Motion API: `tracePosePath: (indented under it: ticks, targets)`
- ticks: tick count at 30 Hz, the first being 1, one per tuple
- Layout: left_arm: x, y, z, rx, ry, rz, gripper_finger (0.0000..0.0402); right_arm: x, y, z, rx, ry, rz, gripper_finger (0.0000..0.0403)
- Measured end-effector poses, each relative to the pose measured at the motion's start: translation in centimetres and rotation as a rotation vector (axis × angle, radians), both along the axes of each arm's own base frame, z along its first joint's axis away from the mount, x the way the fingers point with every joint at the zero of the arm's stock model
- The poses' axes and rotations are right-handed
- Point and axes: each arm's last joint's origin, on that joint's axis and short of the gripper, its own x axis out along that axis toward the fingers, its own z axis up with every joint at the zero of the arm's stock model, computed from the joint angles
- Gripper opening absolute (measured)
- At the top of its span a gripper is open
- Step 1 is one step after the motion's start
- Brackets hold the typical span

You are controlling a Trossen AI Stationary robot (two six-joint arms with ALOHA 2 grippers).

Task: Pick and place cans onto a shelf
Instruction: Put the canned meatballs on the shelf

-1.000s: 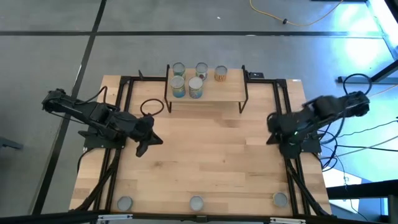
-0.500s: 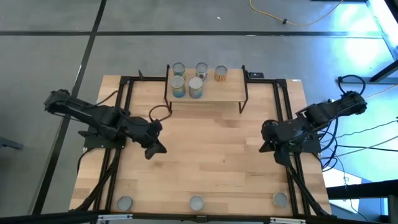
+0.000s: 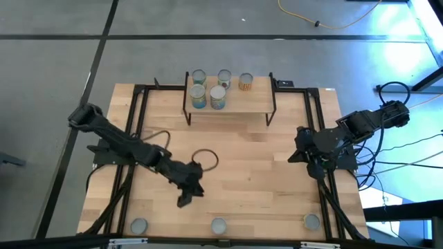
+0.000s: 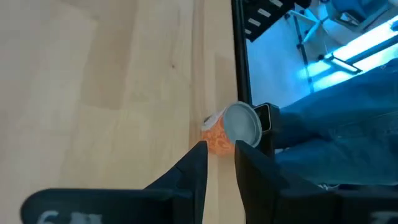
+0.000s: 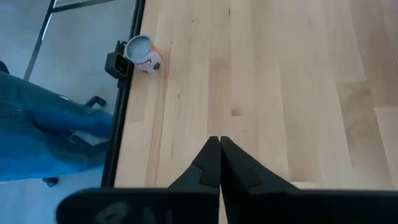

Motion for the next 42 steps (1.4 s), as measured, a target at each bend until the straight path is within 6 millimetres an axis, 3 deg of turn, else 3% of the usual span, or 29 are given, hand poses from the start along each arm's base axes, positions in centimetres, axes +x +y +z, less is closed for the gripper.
tracePosePath:
  ticks: [10,18,28,33,42]
  targets:
    - [1.8,-2.7,-3.3,0.005,-0.003,-0.046,0.0076,-0.2,-0.3,0.2,0.005,-0.018,-0.073,0.0]
    - [2.9,-4.8,-4.6,-0.02,-0.116,0.014,0.0073,-0.2,-0.3,0.2,0.004,-0.019,-0.071,0.0]
    - [3.0,-6.7,-7.4,-0.023,-0.073,0.032,0.0074,-0.2,-0.3,0.2,-0.014,-0.024,-0.045,0.0]
    - [3.2,-7.7,-7.9,-0.09,-0.097,0.008,0.0076,-0.2,-0.3,0.2,-0.023,-0.027,-0.032,0.0]
    - [3.3,-7.7,-9.0,-0.053,-0.06,0.022,0.0075,-0.2,-0.3,0.2,-0.007,-0.023,-0.052,0.0]
